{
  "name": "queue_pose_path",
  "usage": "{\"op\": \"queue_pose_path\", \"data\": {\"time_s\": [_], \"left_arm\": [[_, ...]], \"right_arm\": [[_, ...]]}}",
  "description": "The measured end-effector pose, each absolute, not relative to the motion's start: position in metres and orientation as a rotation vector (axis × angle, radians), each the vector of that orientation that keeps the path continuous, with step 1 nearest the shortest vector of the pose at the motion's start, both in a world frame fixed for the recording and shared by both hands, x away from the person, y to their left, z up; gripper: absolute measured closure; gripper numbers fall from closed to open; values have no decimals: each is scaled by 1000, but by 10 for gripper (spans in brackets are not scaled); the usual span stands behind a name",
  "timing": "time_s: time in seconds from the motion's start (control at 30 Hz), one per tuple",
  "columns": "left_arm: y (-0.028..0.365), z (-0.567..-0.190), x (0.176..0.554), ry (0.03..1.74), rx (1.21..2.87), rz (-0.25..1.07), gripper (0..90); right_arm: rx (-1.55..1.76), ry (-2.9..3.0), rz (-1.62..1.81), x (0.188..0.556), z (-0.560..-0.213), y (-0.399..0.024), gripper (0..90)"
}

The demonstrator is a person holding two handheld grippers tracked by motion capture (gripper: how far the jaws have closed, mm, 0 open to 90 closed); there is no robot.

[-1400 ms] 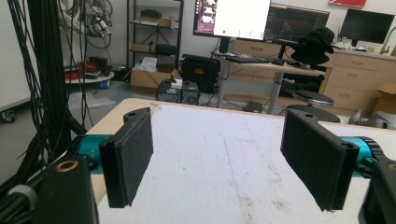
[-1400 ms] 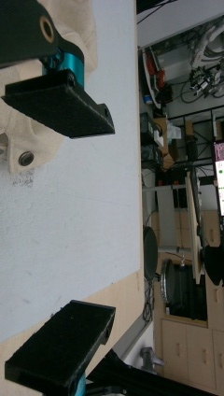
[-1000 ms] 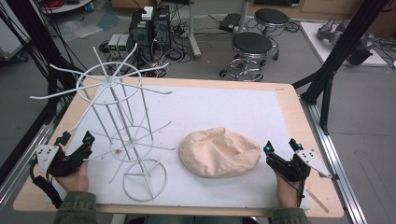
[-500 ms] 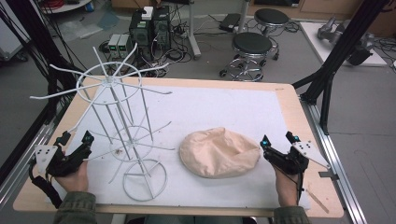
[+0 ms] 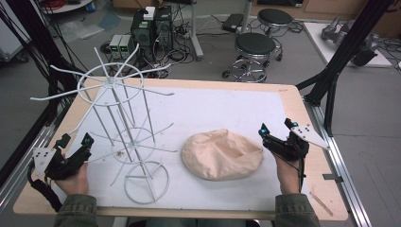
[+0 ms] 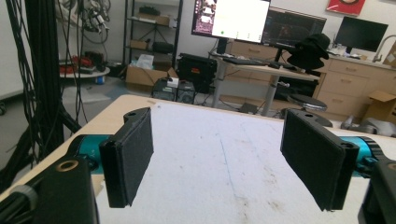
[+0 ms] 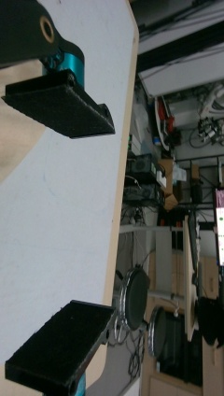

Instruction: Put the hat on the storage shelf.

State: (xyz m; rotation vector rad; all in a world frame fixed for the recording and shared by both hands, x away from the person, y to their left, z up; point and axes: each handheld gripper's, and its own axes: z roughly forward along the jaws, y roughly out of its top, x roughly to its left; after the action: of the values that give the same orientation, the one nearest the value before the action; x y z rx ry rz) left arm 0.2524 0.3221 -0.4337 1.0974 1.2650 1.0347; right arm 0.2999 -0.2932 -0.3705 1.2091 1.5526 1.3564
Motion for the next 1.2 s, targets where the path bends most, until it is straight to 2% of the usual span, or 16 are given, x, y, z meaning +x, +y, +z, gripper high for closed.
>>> {"op": "queue_pose_path", "data": {"time_s": [0.27, 0.57, 1.2], "left_arm": [[321, -434, 250, 1260, 1098, 1041, 257], [321, -434, 250, 1262, 1096, 1040, 257], [318, -433, 249, 1251, 1107, 1049, 257]], "right_arm": [[1170, 1691, 1440, 324, -356, -275, 106], [1076, 1796, 1544, 337, -353, -260, 106], [825, 2027, 1550, 357, -347, -221, 106]]}}
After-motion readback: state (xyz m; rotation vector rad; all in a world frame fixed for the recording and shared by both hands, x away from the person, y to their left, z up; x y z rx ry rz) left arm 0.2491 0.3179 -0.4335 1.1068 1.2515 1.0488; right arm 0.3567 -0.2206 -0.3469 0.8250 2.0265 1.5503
